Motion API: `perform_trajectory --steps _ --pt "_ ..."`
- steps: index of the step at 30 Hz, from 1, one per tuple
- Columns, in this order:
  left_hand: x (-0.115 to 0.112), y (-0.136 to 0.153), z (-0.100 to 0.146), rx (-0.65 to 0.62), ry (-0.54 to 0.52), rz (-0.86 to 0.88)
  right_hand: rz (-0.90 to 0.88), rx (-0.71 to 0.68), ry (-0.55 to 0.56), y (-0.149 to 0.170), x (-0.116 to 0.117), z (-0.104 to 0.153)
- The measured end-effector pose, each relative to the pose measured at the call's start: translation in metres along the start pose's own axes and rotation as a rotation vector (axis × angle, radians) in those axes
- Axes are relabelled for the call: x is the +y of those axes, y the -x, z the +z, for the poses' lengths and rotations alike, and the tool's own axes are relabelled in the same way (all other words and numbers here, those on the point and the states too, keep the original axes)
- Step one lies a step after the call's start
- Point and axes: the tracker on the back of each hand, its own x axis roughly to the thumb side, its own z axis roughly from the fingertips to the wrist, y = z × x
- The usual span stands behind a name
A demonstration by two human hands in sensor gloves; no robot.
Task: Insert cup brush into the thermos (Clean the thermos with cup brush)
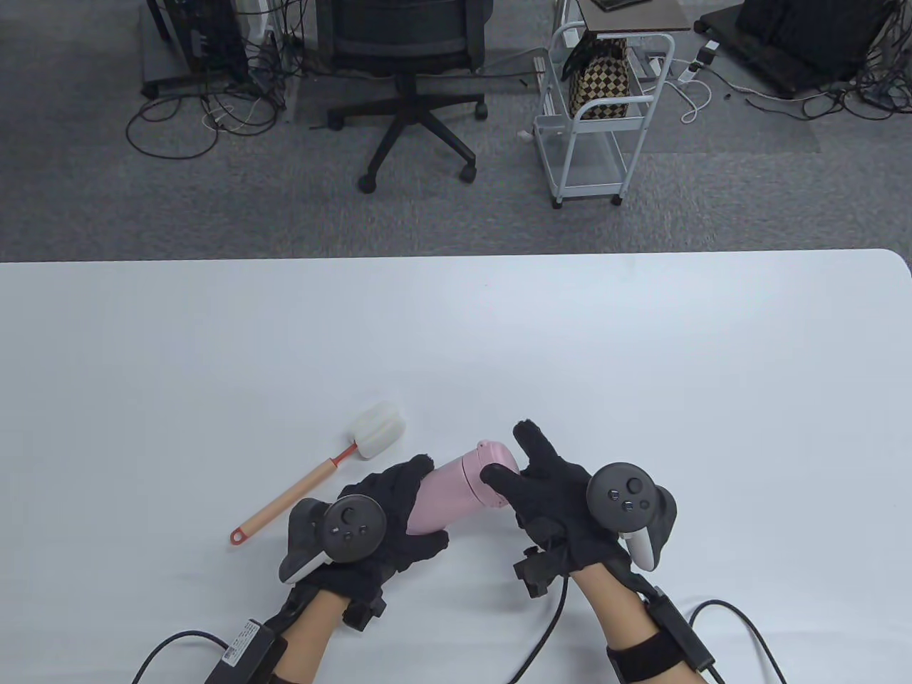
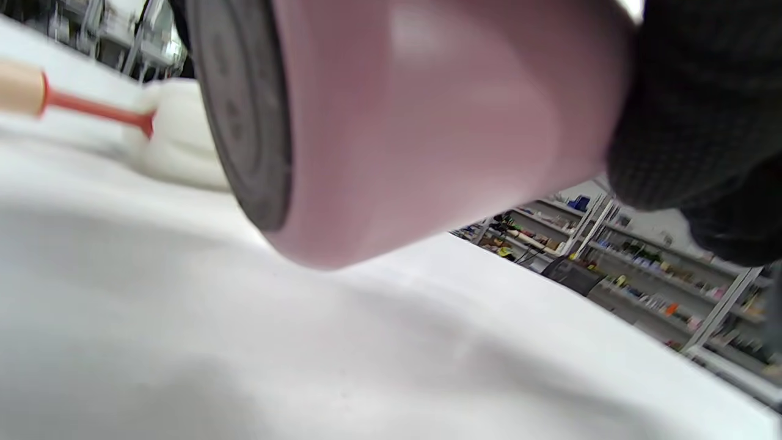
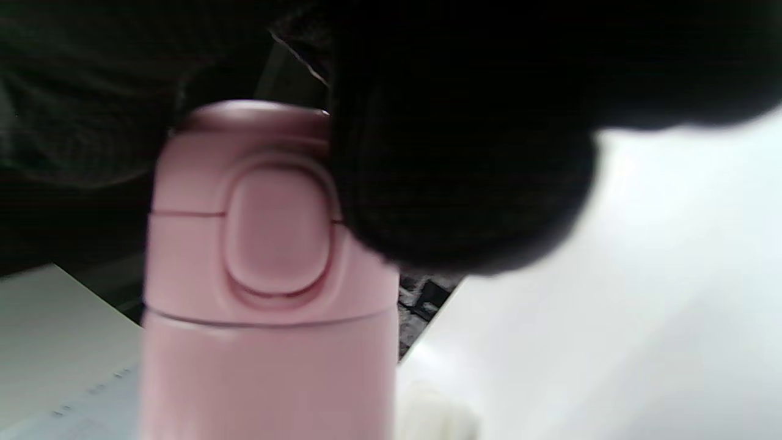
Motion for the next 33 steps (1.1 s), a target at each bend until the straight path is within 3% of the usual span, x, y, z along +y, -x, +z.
perform_trajectory --steps 2,7,10,16,18,21,26,27,33 --pt "0.002 0.013 -0.002 -0.009 0.049 0.222 -0.134 -0.014 -0.091 0.002 -0.004 -0.005" --pt "0.006 0.024 -0.004 -0.051 0.111 0.403 -0.312 -0.103 -0.416 0.005 -0.011 -0.017" --pt "0.003 0.025 -0.007 -0.111 0.200 0.512 -0.399 -0.142 -0.556 0.010 -0.009 -0.021" --pt "-0.004 0.020 -0.010 -0.185 0.372 0.528 -0.419 -0.202 -0.702 0.002 -0.004 -0.021" --pt "-0.006 0.019 -0.010 -0.189 0.422 0.534 -0.351 -0.213 -0.733 -0.004 0.000 -0.019" --pt "-0.005 0.021 -0.010 -0.182 0.437 0.549 -0.329 -0.222 -0.697 -0.011 0.000 -0.018" --pt "-0.001 0.014 -0.007 -0.128 0.370 0.384 -0.173 -0.173 -0.487 -0.009 0.000 -0.015" --pt "0.000 0.012 -0.007 -0.116 0.333 0.336 -0.134 -0.163 -0.419 -0.009 0.000 -0.013" --pt "0.005 -0.001 -0.002 -0.068 0.148 0.115 0.011 -0.085 -0.246 -0.015 0.002 -0.006"
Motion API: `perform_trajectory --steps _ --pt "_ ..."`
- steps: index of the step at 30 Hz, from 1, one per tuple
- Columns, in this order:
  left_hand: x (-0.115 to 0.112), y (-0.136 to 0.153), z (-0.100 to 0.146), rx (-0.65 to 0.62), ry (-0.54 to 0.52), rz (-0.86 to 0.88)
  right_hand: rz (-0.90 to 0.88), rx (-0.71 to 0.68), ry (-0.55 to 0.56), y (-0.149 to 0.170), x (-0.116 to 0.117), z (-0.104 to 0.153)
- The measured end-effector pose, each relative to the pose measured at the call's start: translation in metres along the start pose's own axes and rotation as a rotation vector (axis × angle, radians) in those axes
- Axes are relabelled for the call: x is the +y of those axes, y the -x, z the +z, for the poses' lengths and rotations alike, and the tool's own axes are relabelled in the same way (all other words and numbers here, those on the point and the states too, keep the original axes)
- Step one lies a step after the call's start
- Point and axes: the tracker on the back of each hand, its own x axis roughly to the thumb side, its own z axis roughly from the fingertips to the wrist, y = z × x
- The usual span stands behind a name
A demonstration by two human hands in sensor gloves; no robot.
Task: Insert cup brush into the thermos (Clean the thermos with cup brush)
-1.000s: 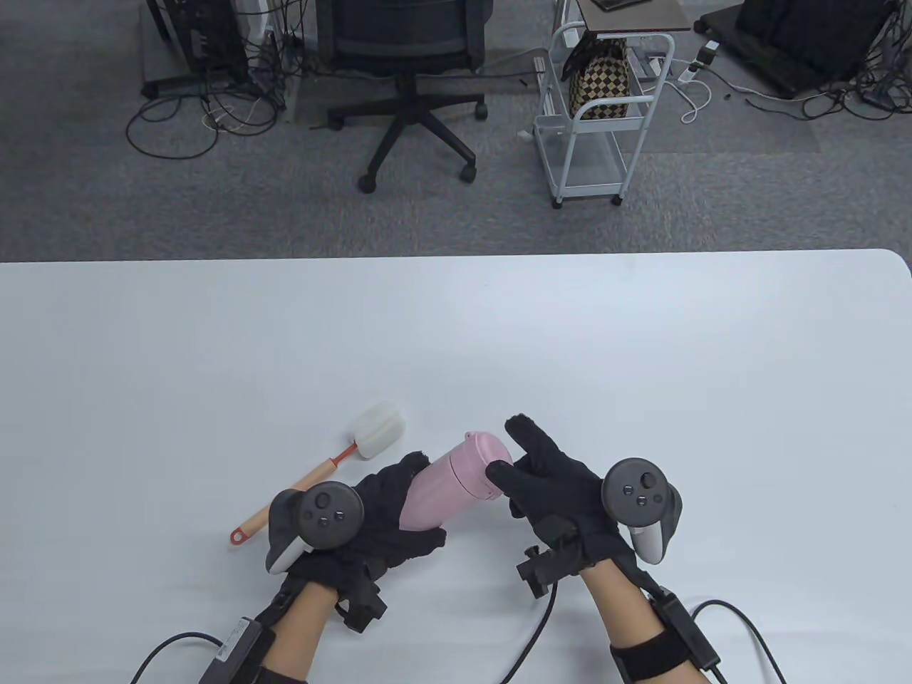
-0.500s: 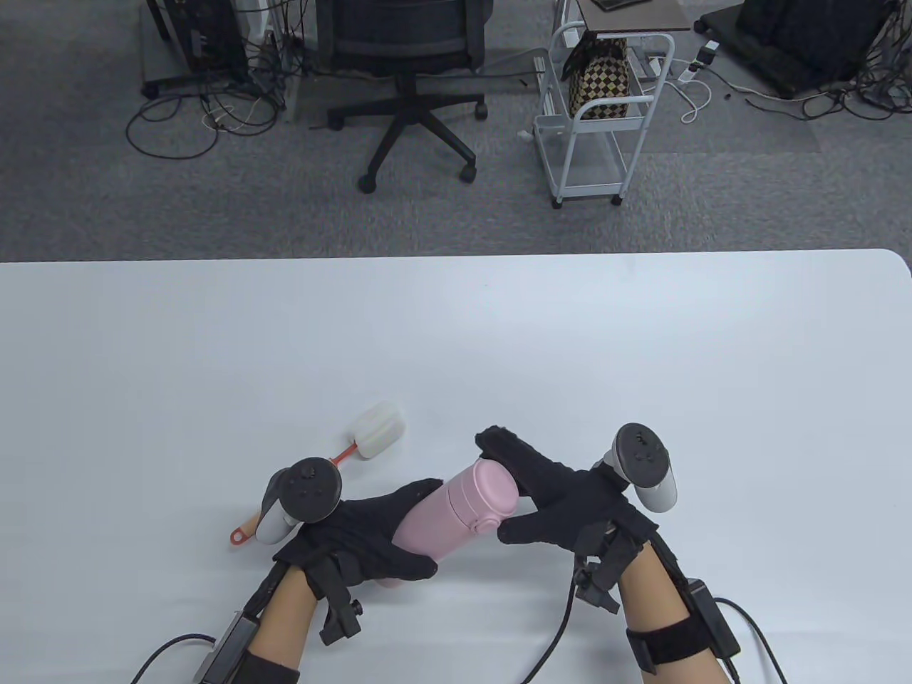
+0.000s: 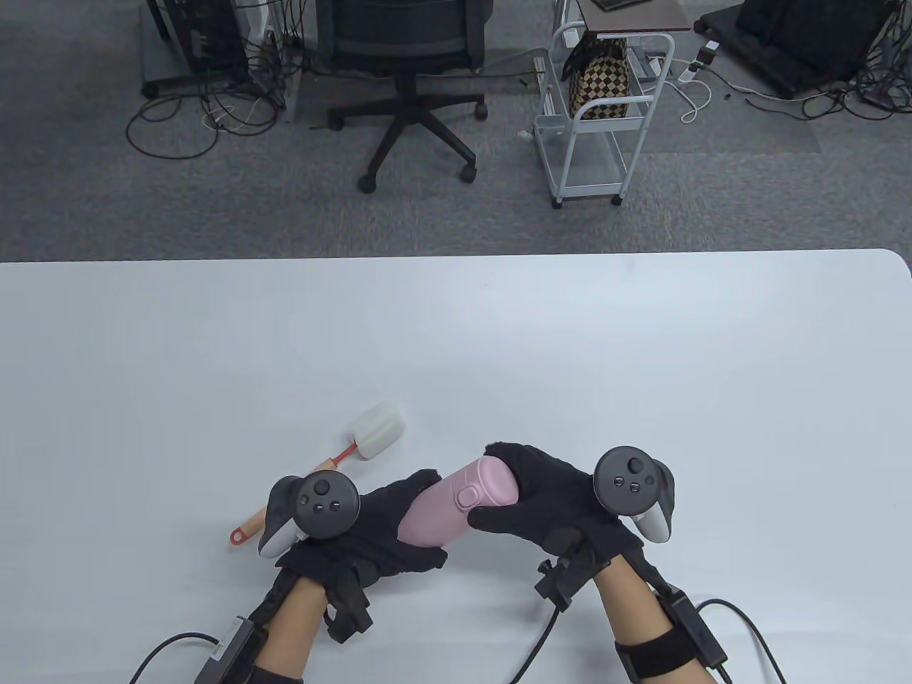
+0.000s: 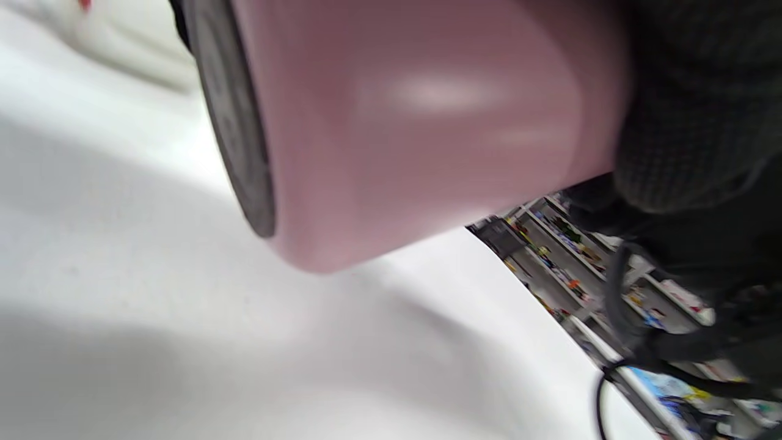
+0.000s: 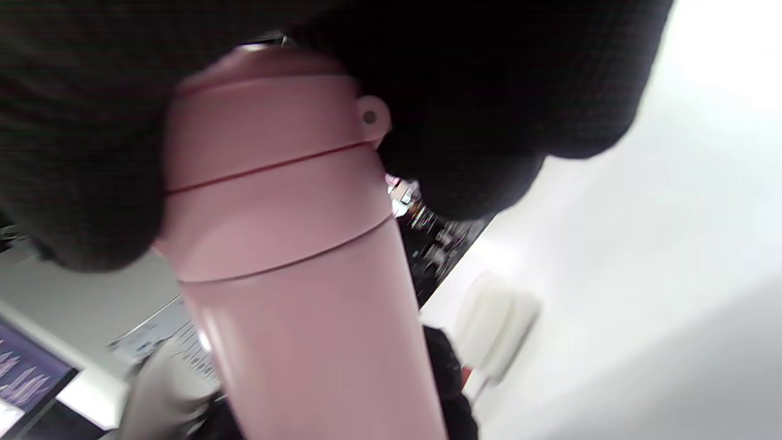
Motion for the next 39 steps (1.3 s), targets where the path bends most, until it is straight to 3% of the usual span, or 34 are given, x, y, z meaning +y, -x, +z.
perform_trajectory --steps 6,15,17,23,29,39 --pt "-0.009 -0.018 0.000 0.053 -0.125 -0.270 0.087 0.111 0.145 -0.003 0.001 0.006" --pt "-0.022 -0.027 -0.008 0.085 -0.204 -0.436 0.184 0.189 0.202 -0.008 0.002 0.010" --pt "-0.017 -0.027 -0.006 0.074 -0.327 -0.465 0.175 0.153 0.221 -0.010 0.005 0.012" --pt "-0.014 -0.013 -0.007 0.090 -0.359 -0.155 0.072 0.046 0.237 -0.017 0.003 0.015" --pt "-0.008 0.003 -0.012 0.177 -0.435 0.165 -0.037 0.031 0.316 -0.007 -0.005 0.017" --pt "-0.009 0.027 -0.016 0.327 -0.407 0.214 -0.083 0.103 0.321 0.018 -0.013 0.013"
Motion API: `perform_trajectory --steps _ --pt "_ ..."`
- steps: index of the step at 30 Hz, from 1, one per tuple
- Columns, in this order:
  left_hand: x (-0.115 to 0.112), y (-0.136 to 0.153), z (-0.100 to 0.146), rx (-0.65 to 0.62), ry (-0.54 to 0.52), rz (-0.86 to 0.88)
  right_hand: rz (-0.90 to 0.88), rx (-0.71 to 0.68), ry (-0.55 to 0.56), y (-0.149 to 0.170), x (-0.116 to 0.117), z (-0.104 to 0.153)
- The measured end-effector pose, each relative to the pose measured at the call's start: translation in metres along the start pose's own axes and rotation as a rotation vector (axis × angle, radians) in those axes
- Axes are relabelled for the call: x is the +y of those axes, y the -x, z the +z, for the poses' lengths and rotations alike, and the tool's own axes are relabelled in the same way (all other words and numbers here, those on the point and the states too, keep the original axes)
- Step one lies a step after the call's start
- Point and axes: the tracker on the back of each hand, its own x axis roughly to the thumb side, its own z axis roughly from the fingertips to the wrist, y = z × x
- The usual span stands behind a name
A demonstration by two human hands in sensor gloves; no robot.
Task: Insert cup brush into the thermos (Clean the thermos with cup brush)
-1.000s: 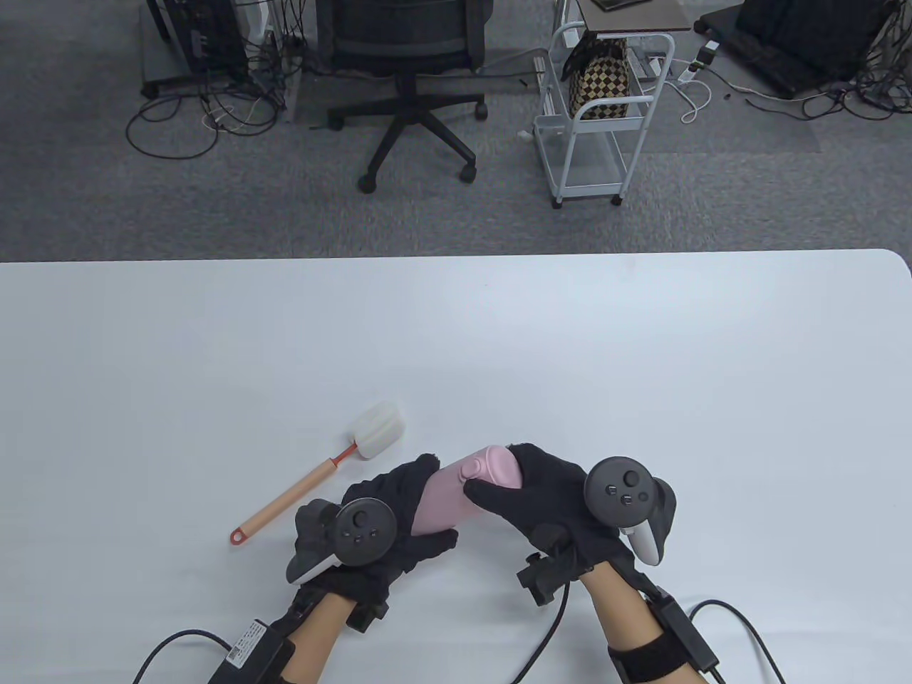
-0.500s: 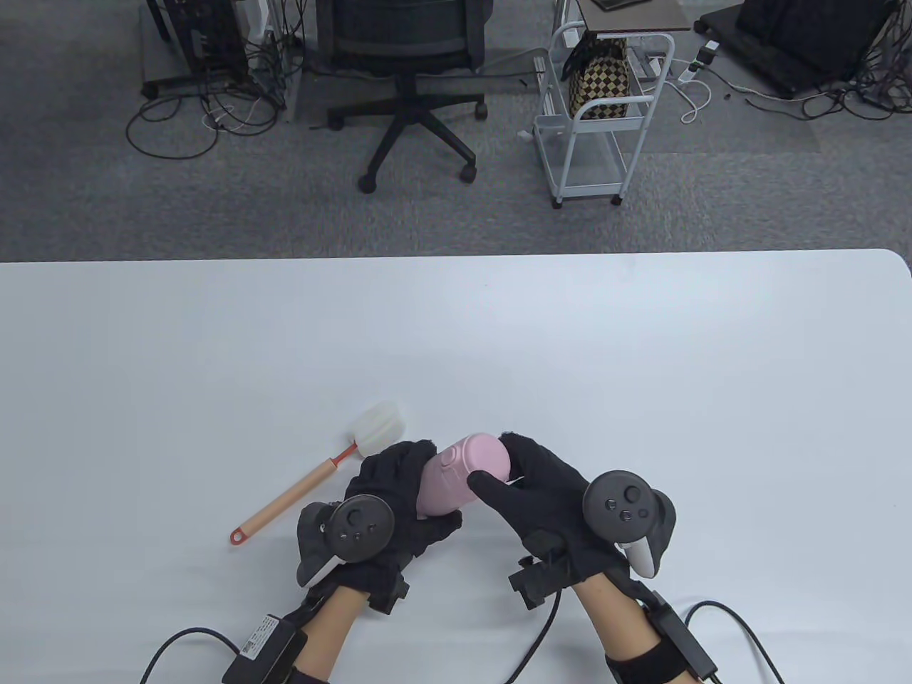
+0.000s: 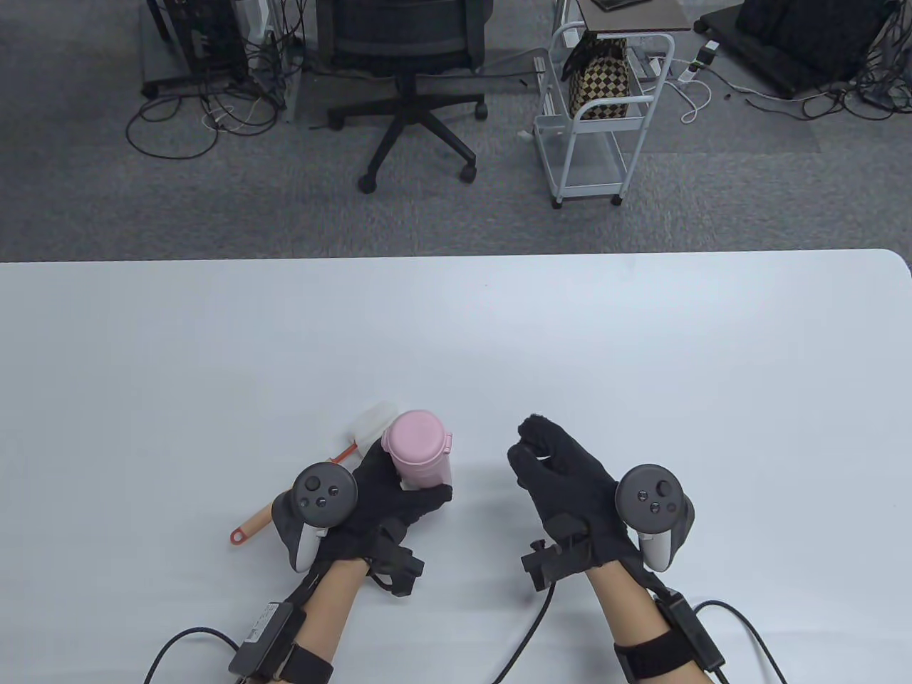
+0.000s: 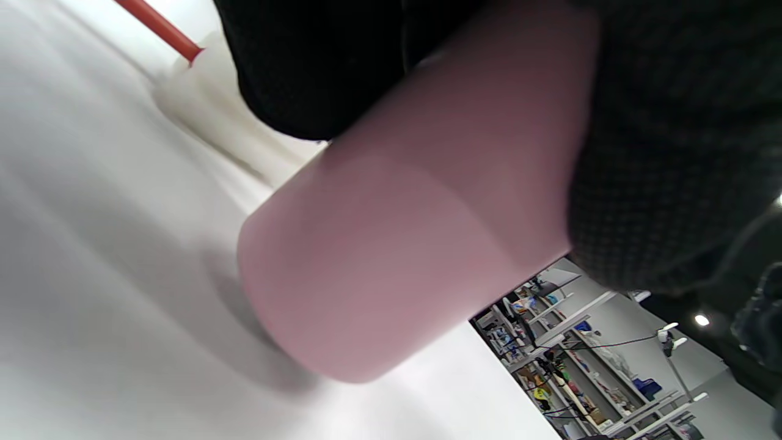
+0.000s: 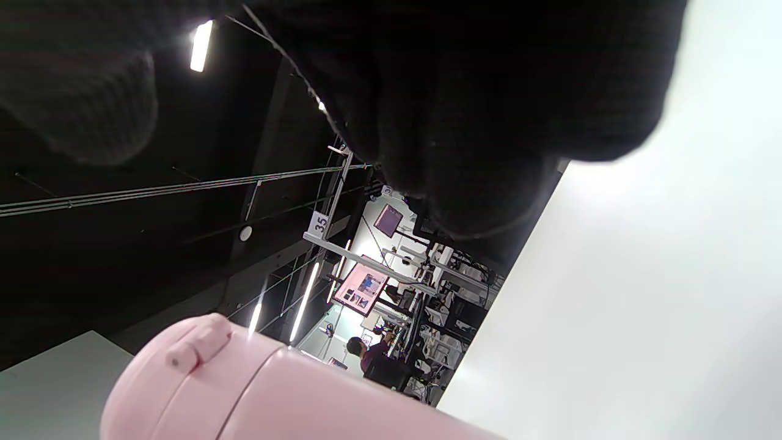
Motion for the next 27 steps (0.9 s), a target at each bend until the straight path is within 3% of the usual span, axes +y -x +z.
perform_trajectory --steps 18,27 --pt "-0.006 0.008 -0.007 0.088 0.124 -0.066 0.021 0.098 -0.027 0.020 -0.002 -0.006" --pt "0.008 0.005 0.002 0.056 0.157 -0.035 0.215 0.069 -0.028 0.023 -0.011 -0.011"
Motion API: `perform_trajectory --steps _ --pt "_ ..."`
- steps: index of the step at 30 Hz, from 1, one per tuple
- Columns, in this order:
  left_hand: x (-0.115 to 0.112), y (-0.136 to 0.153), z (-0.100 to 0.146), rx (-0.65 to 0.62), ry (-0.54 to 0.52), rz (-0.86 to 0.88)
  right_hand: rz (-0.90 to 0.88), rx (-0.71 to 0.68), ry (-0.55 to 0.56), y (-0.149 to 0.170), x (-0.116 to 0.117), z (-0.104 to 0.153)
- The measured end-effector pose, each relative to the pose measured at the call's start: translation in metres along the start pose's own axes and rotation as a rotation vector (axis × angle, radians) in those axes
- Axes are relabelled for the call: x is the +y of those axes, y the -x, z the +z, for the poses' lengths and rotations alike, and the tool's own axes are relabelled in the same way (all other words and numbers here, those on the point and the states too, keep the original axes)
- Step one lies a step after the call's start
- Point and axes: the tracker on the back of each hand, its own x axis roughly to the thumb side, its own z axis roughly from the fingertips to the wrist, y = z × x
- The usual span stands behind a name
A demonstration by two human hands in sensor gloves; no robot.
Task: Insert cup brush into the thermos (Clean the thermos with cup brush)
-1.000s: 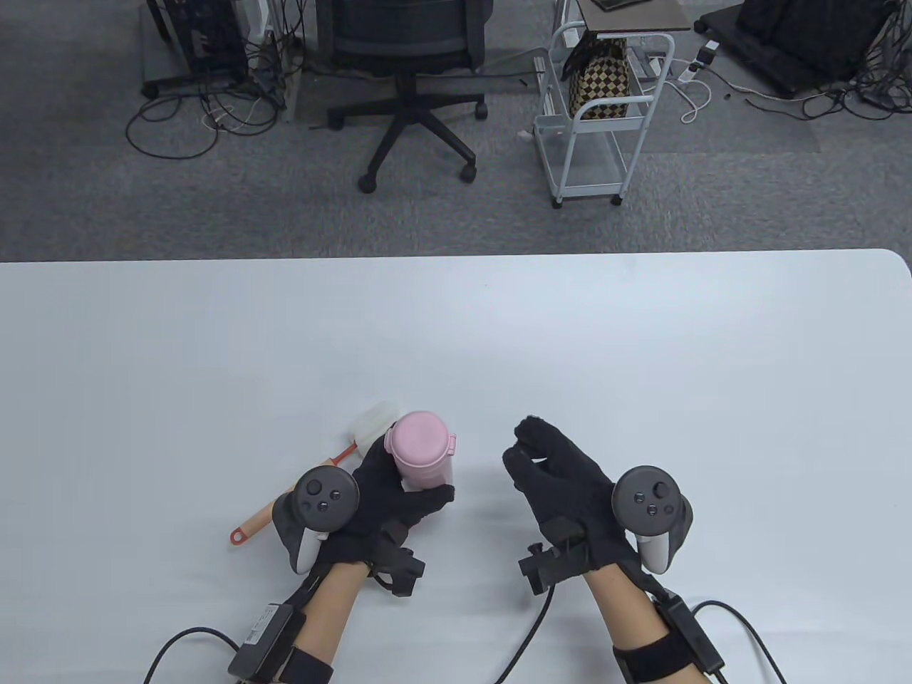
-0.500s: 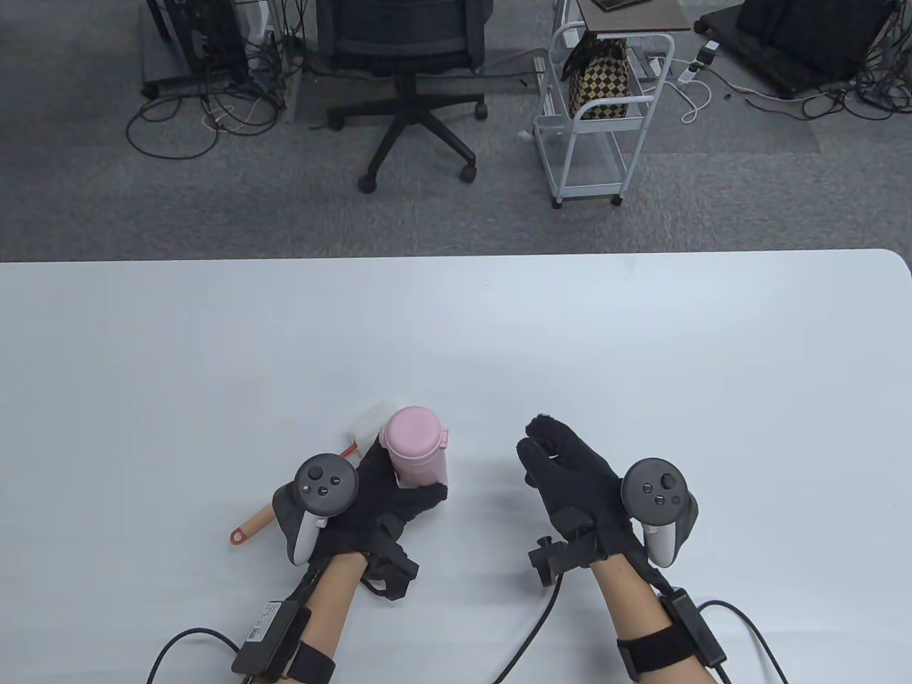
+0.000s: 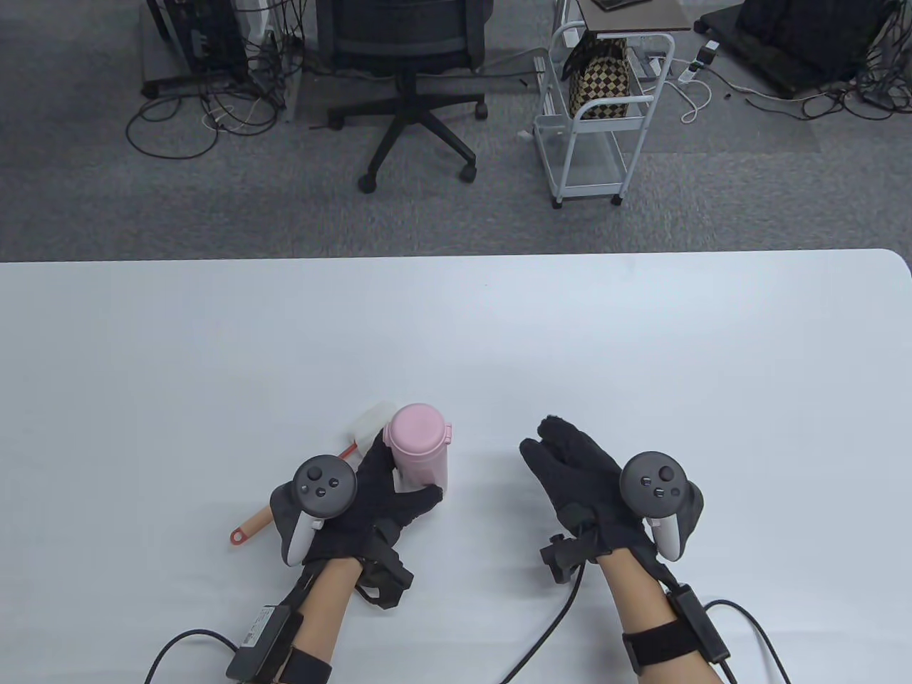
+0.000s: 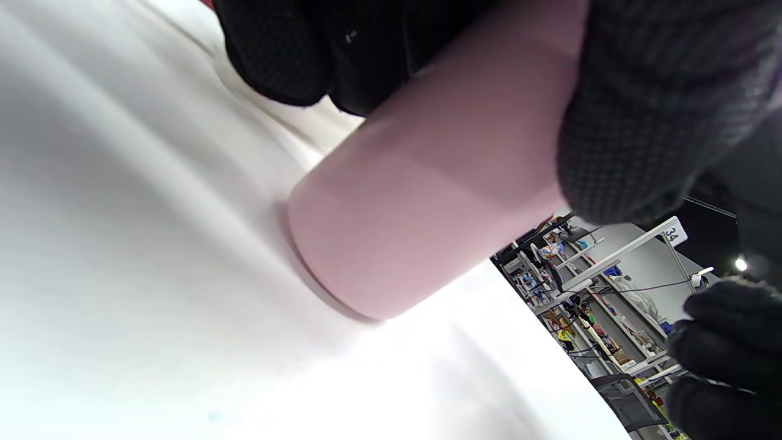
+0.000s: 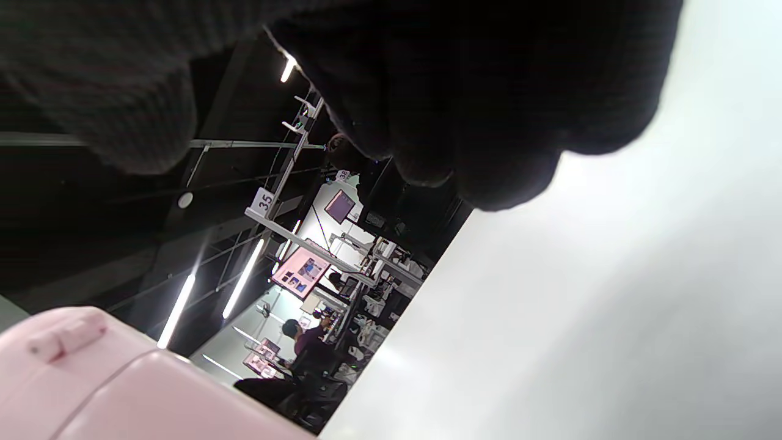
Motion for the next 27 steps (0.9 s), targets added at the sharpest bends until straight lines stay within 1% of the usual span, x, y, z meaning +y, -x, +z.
perform_trajectory --steps 3,4,5,6,7,8,10,11,14,15,19,22,27 --pt "0.015 -0.001 0.009 0.006 0.070 -0.045 0.150 -0.043 0.001 -0.003 -0.004 -0.001" --pt "0.023 -0.002 0.012 0.006 0.124 -0.089 0.230 -0.064 0.014 -0.005 -0.006 -0.001" --pt "0.029 -0.002 0.014 0.009 0.143 -0.124 0.255 -0.073 0.018 -0.005 -0.006 -0.001" --pt "0.039 -0.002 0.017 0.011 0.132 -0.193 0.311 -0.089 0.025 -0.006 -0.006 -0.001" --pt "0.047 -0.002 0.018 0.003 0.073 -0.247 0.350 -0.099 0.031 -0.006 -0.006 -0.001" --pt "0.055 -0.002 0.020 -0.007 -0.031 -0.311 0.383 -0.108 0.040 -0.006 -0.005 -0.001" --pt "0.066 0.001 0.022 -0.045 -0.181 -0.424 0.444 -0.124 0.036 -0.007 -0.004 -0.002" --pt "0.069 0.003 0.023 -0.061 -0.228 -0.493 0.496 -0.127 0.032 -0.007 -0.003 -0.002" --pt "0.071 0.009 0.023 -0.055 -0.303 -0.649 0.581 -0.142 0.034 -0.007 -0.002 -0.002" --pt "0.071 0.012 0.022 -0.051 -0.316 -0.677 0.598 -0.147 0.036 -0.007 -0.002 -0.002" --pt "0.071 0.025 0.016 -0.010 -0.299 -0.730 0.656 -0.130 0.003 0.000 -0.001 -0.004" --pt "0.070 0.032 0.013 0.018 -0.279 -0.757 0.669 -0.106 -0.011 0.007 0.001 -0.006" --pt "0.067 0.037 0.010 0.032 -0.251 -0.771 0.668 -0.079 -0.028 0.015 0.002 -0.008"
